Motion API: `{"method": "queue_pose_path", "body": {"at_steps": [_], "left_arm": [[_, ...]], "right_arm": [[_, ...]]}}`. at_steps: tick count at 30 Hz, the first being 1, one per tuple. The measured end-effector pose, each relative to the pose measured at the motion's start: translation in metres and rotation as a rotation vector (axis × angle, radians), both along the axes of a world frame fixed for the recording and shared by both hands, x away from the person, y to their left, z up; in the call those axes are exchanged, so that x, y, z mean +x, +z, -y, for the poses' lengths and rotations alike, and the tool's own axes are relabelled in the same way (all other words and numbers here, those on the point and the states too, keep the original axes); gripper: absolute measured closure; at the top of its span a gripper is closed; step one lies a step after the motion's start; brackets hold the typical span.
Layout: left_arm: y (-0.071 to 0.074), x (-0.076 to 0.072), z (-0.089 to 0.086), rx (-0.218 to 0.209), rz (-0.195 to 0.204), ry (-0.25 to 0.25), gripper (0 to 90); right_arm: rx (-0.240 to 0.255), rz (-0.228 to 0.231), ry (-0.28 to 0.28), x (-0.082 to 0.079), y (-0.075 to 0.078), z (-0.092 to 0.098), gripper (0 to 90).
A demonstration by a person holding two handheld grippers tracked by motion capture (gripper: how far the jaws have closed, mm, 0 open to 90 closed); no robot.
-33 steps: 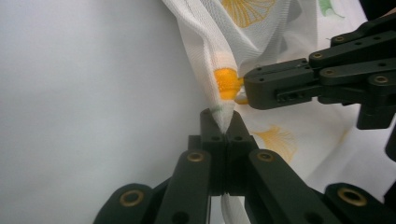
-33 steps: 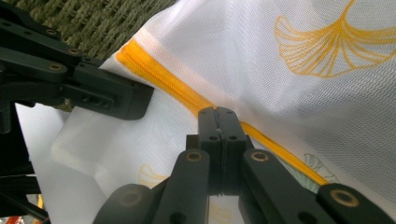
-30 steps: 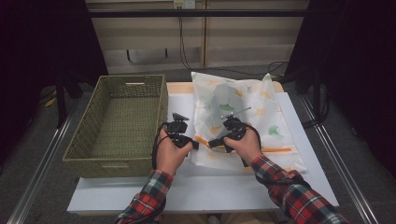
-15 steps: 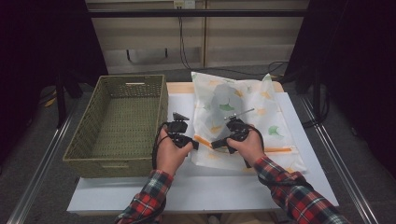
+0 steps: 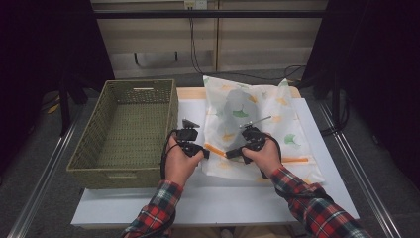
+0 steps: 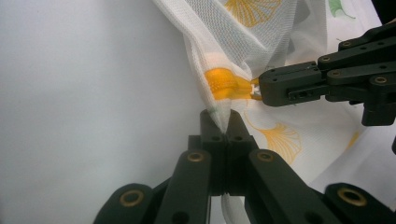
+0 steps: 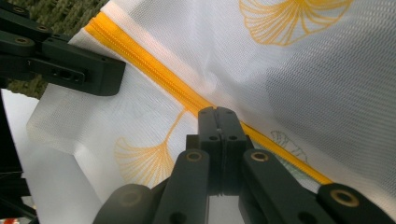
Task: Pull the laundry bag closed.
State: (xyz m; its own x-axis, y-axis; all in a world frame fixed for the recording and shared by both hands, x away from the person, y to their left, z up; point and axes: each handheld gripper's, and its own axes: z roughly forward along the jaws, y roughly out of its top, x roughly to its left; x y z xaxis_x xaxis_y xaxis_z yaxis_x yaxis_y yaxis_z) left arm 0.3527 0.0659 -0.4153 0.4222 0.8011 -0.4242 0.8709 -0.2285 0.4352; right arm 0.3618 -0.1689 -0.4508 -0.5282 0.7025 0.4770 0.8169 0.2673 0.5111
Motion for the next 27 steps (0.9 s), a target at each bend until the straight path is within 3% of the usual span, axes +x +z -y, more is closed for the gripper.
{"method": "queue_pose_path", "body": {"at_steps": [7, 11, 14, 24, 27], "left_arm": [[0.0004, -0.0002, 0.0006, 0.013, 0.014, -0.009, 89.6], [-0.001, -0.0001, 0.0003, 0.008, 0.001, 0.001, 89.6], [-0.0004, 0.0002, -0.0008, 0.013, 0.006, -0.004, 89.6], [0.0005, -0.0007, 0.0007, 0.025, 0.02, -0.006, 89.6], [0.0009, -0.0007, 0.0002, 0.024, 0.018, 0.002, 89.6]], "right_arm": [[-0.004, 0.001, -0.008, -0.0011, -0.0012, 0.0038, 90.0], [-0.001, 0.006, -0.006, -0.0014, -0.001, 0.0047, 90.0], [-0.022, 0.014, -0.005, -0.0017, -0.0011, 0.0047, 90.0], [-0.007, 0.01, -0.009, -0.0025, -0.0022, 0.0065, 90.0], [-0.037, 0.008, -0.019, -0.0026, -0.0031, 0.0086, 90.0]]}}
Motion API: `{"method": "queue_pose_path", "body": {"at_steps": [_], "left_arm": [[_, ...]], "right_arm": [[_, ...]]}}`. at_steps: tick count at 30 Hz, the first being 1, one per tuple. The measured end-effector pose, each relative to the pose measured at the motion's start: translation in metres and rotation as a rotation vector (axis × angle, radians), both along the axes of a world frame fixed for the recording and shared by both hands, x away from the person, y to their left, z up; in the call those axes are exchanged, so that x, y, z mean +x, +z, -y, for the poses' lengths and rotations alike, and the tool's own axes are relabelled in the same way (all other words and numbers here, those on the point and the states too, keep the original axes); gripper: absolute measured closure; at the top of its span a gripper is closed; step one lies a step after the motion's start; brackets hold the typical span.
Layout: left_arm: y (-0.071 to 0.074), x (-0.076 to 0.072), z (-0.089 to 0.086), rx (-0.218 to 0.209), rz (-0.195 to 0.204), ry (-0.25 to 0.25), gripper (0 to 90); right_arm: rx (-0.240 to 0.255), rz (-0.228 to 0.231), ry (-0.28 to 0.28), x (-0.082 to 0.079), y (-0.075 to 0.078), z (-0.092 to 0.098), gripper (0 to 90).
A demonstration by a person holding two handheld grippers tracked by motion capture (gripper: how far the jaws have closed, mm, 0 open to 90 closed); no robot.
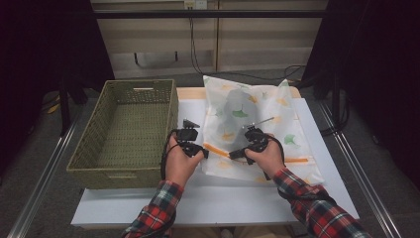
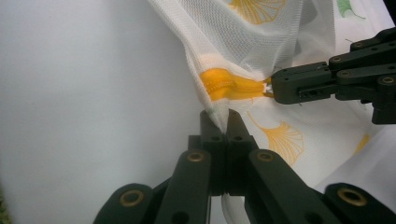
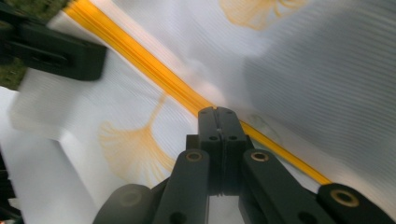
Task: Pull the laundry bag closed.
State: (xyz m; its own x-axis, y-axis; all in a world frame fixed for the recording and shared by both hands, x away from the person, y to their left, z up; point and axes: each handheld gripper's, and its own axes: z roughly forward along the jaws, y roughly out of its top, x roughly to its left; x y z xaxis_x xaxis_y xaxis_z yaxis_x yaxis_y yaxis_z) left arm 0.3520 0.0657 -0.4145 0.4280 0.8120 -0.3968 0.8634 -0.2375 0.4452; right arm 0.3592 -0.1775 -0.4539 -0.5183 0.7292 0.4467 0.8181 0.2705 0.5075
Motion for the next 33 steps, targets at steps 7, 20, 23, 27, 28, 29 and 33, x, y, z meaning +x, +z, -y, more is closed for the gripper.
{"method": "queue_pose_path", "body": {"at_steps": [7, 20, 23, 27, 28, 29, 33], "left_arm": [[-0.001, 0.0, 0.0, 0.0, -0.005, 0.002, 89.6], [-0.001, 0.001, -0.002, 0.0, -0.01, -0.007, 89.6], [-0.001, 0.001, -0.001, -0.001, -0.01, -0.001, 89.6], [0.0, 0.001, -0.002, -0.002, -0.011, -0.001, 89.6], [0.0, 0.0, -0.001, 0.0, -0.005, 0.001, 89.6], [0.0, 0.0, -0.001, 0.006, -0.004, 0.002, 89.6], [0.0, 0.001, -0.001, 0.003, -0.009, 0.0, 89.6]], "right_arm": [[0.016, -0.004, -0.004, -0.001, -0.001, 0.004, 90.0], [0.016, -0.006, -0.01, 0.0, -0.001, 0.009, 90.0], [0.014, -0.005, -0.009, -0.001, 0.0, 0.009, 90.0], [0.006, -0.007, -0.017, 0.0, -0.001, 0.01, 90.0], [0.008, -0.007, -0.013, 0.0, -0.002, 0.012, 90.0], [0.015, -0.007, -0.015, 0.0, -0.002, 0.013, 90.0], [0.008, -0.007, -0.016, 0.0, -0.001, 0.013, 90.0]]}}
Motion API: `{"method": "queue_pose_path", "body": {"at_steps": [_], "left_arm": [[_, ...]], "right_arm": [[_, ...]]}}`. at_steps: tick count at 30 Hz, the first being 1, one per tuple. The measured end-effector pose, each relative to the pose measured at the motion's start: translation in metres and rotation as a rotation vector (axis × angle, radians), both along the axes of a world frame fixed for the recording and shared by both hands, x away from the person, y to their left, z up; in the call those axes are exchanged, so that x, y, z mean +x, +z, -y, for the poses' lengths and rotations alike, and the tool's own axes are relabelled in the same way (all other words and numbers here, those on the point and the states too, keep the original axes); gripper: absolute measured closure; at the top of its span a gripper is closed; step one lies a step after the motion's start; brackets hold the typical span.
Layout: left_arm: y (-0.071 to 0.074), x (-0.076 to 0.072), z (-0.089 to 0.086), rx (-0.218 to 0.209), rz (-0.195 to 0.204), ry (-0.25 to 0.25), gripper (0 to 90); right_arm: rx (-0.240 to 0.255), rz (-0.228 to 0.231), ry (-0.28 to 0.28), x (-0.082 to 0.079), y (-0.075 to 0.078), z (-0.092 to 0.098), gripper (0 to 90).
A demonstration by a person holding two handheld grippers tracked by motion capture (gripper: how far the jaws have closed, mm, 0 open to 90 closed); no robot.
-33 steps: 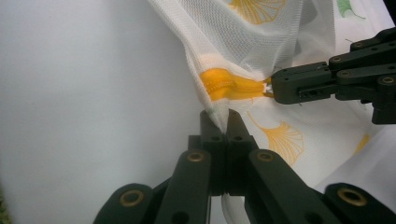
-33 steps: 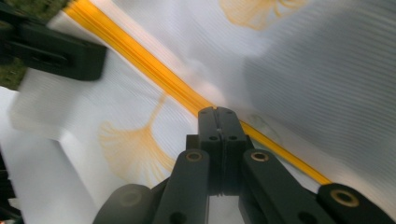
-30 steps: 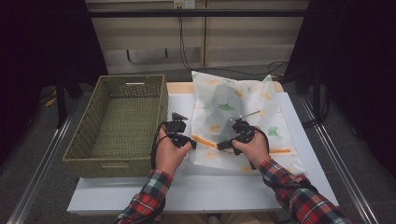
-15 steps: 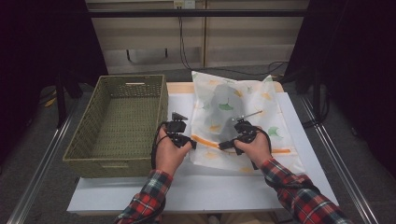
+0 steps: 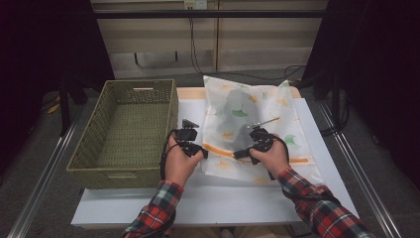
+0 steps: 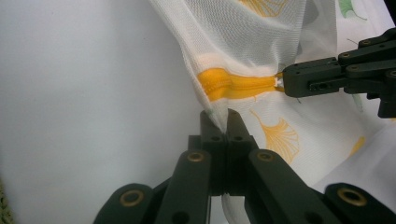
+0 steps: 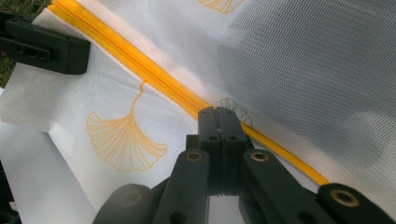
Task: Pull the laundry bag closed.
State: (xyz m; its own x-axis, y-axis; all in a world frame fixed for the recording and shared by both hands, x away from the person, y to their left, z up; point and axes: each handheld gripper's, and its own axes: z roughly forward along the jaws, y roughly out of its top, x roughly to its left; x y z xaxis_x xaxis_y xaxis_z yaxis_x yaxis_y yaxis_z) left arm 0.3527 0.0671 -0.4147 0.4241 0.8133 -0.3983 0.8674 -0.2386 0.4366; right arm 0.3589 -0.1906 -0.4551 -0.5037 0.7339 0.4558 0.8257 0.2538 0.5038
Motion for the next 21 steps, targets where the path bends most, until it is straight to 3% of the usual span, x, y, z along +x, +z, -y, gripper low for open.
{"method": "queue_pose_path", "body": {"at_steps": [21], "left_arm": [[0.0, -0.0003, -0.0004, 0.009, 0.002, 0.01, 89.6]], "right_arm": [[-0.008, 0.004, -0.017, -0.0021, -0.0019, 0.0095, 90.0]]}}
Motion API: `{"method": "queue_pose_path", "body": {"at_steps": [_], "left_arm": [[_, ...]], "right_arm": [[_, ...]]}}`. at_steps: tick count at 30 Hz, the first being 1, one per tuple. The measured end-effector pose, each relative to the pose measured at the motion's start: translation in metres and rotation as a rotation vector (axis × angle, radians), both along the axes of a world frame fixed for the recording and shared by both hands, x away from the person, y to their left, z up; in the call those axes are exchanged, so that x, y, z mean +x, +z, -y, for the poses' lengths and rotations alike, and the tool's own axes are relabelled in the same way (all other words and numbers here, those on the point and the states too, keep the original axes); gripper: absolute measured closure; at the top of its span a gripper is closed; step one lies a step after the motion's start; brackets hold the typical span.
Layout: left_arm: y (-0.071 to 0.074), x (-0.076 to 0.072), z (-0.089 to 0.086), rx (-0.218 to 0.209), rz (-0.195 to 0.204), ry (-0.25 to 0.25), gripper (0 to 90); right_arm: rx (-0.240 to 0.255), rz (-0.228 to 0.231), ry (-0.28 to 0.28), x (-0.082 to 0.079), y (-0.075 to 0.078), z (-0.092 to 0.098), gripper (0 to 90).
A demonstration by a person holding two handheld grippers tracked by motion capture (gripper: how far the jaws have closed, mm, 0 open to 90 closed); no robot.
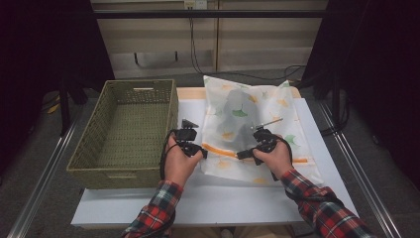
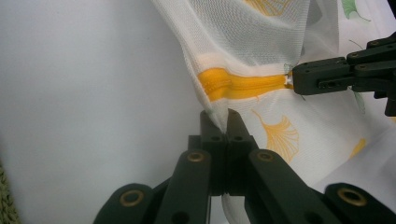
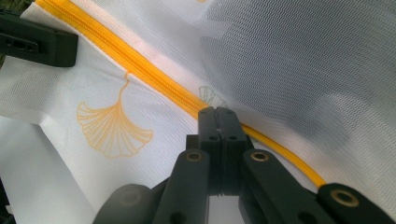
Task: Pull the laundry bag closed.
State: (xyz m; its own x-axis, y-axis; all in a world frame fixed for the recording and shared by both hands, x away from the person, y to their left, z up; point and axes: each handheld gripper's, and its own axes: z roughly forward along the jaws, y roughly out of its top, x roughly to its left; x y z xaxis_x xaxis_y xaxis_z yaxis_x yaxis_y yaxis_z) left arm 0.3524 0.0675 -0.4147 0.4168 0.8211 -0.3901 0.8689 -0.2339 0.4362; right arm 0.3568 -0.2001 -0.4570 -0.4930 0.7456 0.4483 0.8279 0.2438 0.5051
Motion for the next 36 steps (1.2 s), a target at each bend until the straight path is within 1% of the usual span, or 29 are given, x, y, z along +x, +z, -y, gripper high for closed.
{"method": "queue_pose_path", "body": {"at_steps": [4, 5, 6, 7, 8, 10, 13, 15, 16, 18, 21, 24, 25, 26, 27, 29, 31, 32, 36], "left_arm": [[0.0, 0.0, 0.001, -0.002, 0.002, 0.004, 89.6], [0.001, -0.001, 0.001, 0.001, 0.004, 0.009, 89.6], [0.001, 0.0, -0.001, 0.006, 0.005, -0.003, 89.6], [0.001, 0.0, -0.001, -0.006, 0.0, 0.001, 89.6], [0.002, -0.001, 0.0, -0.008, 0.0, 0.003, 89.6], [0.003, 0.0, 0.0, -0.002, 0.002, 0.0, 89.6], [0.002, 0.0, 0.0, 0.001, 0.003, 0.003, 89.6], [0.002, 0.0, -0.001, 0.004, 0.004, 0.001, 89.6], [0.002, 0.0, -0.001, -0.002, 0.004, 0.007, 89.6], [0.003, -0.001, 0.0, -0.002, 0.001, 0.008, 89.6], [0.002, 0.0, -0.001, 0.006, 0.004, 0.002, 89.6], [0.002, 0.0, -0.001, 0.005, 0.006, 0.001, 89.6], [0.002, 0.0, -0.001, -0.006, -0.003, 0.005, 89.6], [0.002, 0.0, -0.002, -0.003, -0.002, 0.004, 89.6], [0.002, 0.0, -0.002, 0.003, 0.0, -0.003, 89.6], [0.002, 0.001, -0.003, 0.0, -0.002, -0.003, 89.6], [0.002, 0.0, -0.001, -0.002, 0.006, 0.006, 89.6], [0.002, 0.0, -0.001, -0.001, 0.007, 0.001, 89.6], [0.002, 0.001, -0.002, -0.002, -0.002, -0.005, 89.6]], "right_arm": [[-0.006, 0.002, 0.0, 0.0, 0.001, 0.0, 90.0], [-0.01, -0.003, -0.005, 0.0, 0.001, 0.0, 90.0], [-0.028, -0.001, -0.01, -0.001, 0.001, 0.0, 90.0], [-0.023, -0.005, -0.013, -0.001, 0.0, 0.001, 90.0], [-0.015, -0.009, -0.015, -0.001, -0.001, 0.003, 90.0], [0.0, -0.01, -0.017, -0.001, -0.002, 0.004, 90.0], [-0.012, 0.0, -0.007, -0.002, -0.001, 0.003, 90.0], [-0.01, -0.006, -0.014, -0.002, -0.001, 0.003, 90.0], [-0.013, -0.006, -0.015, -0.002, -0.001, 0.004, 90.0], [-0.01, -0.013, -0.019, -0.003, -0.001, 0.005, 90.0], [-0.012, -0.004, -0.012, -0.003, -0.001, 0.006, 90.0], [-0.013, 0.002, -0.015, -0.003, -0.001, 0.006, 90.0], [-0.011, 0.001, -0.013, -0.003, -0.001, 0.006, 90.0], [-0.012, -0.007, -0.019, -0.004, 0.0, 0.007, 90.0], [-0.021, -0.001, -0.011, -0.004, -0.001, 0.008, 90.0], [-0.024, -0.009, -0.025, -0.004, -0.002, 0.009, 90.0], [-0.017, -0.01, -0.025, -0.005, -0.002, 0.011, 90.0], [-0.012, 0.005, -0.019, -0.005, -0.002, 0.011, 90.0], [-0.012, 0.001, -0.018, -0.005, -0.002, 0.011, 90.0]]}}
